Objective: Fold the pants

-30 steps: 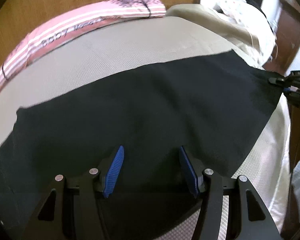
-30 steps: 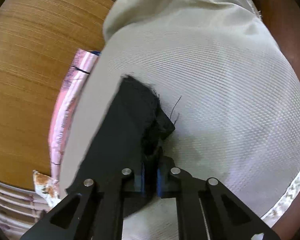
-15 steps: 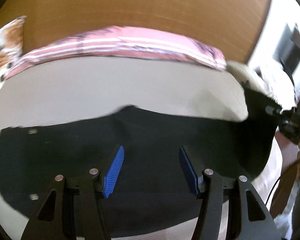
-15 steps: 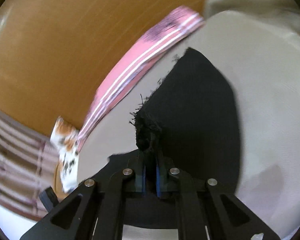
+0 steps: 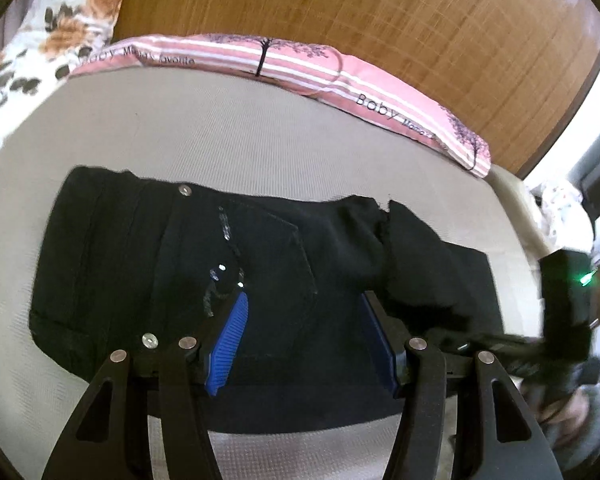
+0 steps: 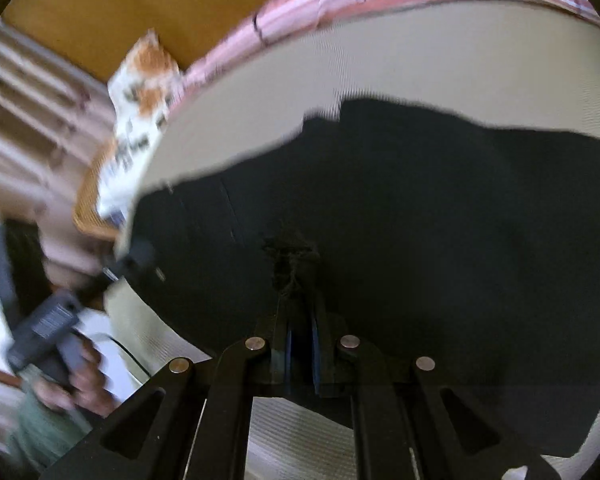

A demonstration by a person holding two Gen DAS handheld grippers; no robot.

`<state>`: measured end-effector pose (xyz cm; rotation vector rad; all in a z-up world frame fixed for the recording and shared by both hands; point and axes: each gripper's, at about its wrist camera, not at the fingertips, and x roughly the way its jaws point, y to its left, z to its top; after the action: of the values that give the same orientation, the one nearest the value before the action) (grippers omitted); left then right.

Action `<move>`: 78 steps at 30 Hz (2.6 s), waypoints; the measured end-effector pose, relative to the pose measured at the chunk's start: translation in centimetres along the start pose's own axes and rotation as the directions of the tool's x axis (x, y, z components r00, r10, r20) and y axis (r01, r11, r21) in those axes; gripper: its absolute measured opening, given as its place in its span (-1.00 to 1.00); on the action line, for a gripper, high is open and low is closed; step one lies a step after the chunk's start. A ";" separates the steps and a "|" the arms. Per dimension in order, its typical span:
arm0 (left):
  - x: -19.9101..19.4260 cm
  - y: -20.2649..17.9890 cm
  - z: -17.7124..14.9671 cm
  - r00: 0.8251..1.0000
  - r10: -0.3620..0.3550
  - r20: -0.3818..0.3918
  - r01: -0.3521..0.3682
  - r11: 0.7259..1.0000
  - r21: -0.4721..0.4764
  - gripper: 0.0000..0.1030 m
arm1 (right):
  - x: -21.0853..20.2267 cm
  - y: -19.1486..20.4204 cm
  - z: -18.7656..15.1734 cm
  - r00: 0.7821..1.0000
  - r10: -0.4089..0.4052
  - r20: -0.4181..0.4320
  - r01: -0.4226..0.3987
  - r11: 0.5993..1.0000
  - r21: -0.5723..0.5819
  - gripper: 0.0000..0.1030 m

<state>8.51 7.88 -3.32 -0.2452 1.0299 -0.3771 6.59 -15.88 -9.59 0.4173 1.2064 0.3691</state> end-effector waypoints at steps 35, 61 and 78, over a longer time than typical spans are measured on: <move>8.6 -3.9 -2.9 0.862 -0.289 -0.416 0.184 0.944 -0.274 0.00 | -7.4 -7.9 -3.3 0.982 0.054 0.181 -0.100 0.961 0.257 -0.20; 8.1 -6.1 -4.6 0.910 -0.182 -0.373 0.151 0.982 -0.111 -0.85 | -7.2 -10.9 -5.7 0.990 -0.100 0.100 0.063 0.943 0.326 -0.18; 5.6 -9.0 -0.4 0.992 -0.014 -0.127 0.039 0.979 0.199 -0.61 | -9.0 -11.0 1.5 0.942 -0.276 0.192 0.244 0.954 0.174 -0.20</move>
<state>9.05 -2.61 -4.54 -0.0536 1.1038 -0.5228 5.74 -29.92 -7.31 0.4073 1.0632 0.0042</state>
